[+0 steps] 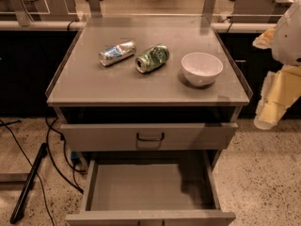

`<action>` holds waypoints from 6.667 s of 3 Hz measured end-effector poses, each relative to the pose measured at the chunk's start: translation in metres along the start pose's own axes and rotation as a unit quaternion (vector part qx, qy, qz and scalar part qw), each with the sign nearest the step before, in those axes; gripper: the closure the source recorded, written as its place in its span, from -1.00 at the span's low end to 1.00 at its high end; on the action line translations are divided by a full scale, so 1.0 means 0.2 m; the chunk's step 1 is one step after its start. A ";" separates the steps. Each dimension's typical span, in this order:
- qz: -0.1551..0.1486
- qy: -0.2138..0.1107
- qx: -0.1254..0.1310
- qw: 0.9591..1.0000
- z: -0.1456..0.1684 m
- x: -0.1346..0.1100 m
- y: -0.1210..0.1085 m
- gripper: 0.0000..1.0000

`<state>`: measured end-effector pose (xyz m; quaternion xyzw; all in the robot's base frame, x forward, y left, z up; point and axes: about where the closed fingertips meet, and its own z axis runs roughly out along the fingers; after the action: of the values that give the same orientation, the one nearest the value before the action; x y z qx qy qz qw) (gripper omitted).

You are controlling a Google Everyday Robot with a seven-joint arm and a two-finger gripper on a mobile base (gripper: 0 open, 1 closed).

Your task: Close middle drawer

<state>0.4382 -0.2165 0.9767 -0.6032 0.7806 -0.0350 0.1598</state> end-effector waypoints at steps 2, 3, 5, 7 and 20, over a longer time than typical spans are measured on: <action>0.000 0.000 0.000 1.000 0.00 0.00 0.00 -0.66; 0.008 -0.006 0.000 1.000 0.04 0.00 0.04 -0.23; 0.028 -0.047 -0.023 0.998 0.40 -0.03 0.27 0.72; 0.069 -0.029 -0.081 0.994 0.81 0.08 0.47 1.00; 0.195 -0.078 -0.040 0.977 2.42 0.57 1.20 1.00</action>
Offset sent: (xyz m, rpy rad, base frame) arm 0.0000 0.0000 0.0000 0.0000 0.0000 0.0000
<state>0.3304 -0.1945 0.4361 -0.4461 0.8692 0.0752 0.1994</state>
